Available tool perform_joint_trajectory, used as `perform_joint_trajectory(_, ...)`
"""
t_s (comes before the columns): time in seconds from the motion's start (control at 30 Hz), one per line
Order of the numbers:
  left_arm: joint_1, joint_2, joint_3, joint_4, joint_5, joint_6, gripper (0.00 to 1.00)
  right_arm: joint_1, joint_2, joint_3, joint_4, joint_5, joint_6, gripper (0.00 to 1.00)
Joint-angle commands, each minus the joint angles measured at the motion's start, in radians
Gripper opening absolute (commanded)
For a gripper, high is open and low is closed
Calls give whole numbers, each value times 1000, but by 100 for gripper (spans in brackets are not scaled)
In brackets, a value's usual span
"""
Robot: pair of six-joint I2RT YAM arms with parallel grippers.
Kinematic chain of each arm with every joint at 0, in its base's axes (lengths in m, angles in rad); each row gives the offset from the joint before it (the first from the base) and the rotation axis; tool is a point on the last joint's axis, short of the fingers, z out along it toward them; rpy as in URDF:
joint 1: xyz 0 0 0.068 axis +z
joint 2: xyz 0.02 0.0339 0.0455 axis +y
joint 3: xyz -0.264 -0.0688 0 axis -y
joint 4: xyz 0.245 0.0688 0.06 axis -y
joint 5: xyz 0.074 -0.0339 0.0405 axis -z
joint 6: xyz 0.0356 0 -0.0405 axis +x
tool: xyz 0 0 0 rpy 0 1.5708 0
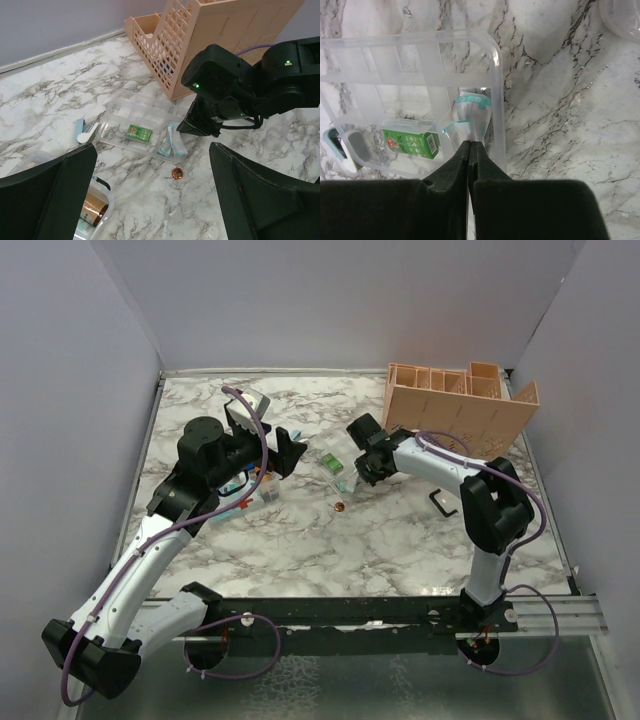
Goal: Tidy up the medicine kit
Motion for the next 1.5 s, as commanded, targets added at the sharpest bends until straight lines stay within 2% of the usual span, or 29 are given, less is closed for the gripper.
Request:
perform_joint_trajectory(0.0,-4,-15,26,-2,-5,-11,99,8,27,25,-62,51,61,1)
perform_joint_trajectory(0.1,-4,-14,28,-3,-5,-11,99,8,27,17,-38,50,59,7)
perform_joint_trajectory(0.27,-4,-15,28,-5,-6,-7,99,8,21,15,-21,44,45,26)
perform_joint_trajectory(0.37,-4,-14,27,-5,-7,-7,99,8,-2,-8,21,28,9,30)
perform_joint_trajectory(0.6,-4,-13,25,-1,-7,-5,99,8,-91,-44,132,3,-196,32)
perform_joint_trajectory(0.83,-4,-15,26,2,-21,11,99,19,-176,-103,227,-65,-532,32)
perform_joint_trajectory(1.07,-4,-55,24,18,-245,-4,99,35,-291,-241,327,-177,-712,32)
perform_joint_trajectory(1.2,-4,-76,2,47,-308,-40,99,42,-283,-239,273,-243,-808,33)
perform_joint_trajectory(1.3,-4,-80,-12,62,-308,-55,99,47,-238,-210,208,-268,-859,33)
perform_joint_trajectory(1.47,-4,-72,-11,56,-291,-60,99,76,-187,-198,220,-331,-963,37)
